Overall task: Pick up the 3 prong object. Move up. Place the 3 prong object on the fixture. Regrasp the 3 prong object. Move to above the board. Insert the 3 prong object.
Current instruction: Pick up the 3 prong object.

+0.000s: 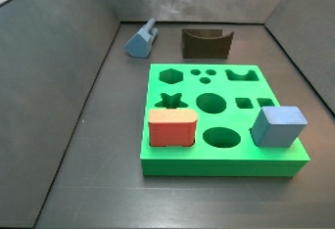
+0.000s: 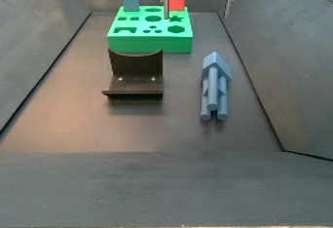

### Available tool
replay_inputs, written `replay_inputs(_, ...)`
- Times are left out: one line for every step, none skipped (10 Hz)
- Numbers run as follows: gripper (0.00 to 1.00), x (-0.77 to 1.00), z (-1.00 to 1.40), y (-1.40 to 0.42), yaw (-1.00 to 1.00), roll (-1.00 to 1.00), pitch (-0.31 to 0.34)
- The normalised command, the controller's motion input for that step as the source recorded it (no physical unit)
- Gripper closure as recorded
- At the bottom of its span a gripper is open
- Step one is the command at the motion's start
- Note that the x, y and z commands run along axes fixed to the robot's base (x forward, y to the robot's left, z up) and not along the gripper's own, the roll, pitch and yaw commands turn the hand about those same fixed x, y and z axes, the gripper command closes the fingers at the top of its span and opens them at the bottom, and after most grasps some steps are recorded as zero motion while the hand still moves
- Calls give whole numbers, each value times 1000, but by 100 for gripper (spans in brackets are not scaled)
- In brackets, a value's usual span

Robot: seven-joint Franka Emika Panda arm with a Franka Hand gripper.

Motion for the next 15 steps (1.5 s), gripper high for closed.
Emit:
replay_inputs(0,-23,0,0,0,0,0)
replay_inputs(0,-83,-17,0,0,0,0)
replay_inputs(0,-14,-54,0,0,0,-7)
replay_inputs(0,-140,-129,0,0,0,-54)
replay_inputs(0,-123,-200,60,0,-46,-57)
replay_inputs(0,-300,-297,169,0,-139,-154)
replay_inputs(0,-211,-280,209,0,-174,-137)
replay_inputs(0,-243,-317,151,0,-149,-154)
replay_inputs(0,-26,-309,60,0,-66,-99)
replay_inputs(0,-57,-323,9,0,0,-60)
replay_inputs(0,0,-380,26,-9,0,-3)
replay_inputs(0,-74,-389,23,-71,0,-31)
replay_inputs(0,-100,-366,43,-86,0,-36)
replay_inputs(0,-229,-343,37,-97,0,-44)
replay_inputs(0,-331,-360,49,-109,0,-49)
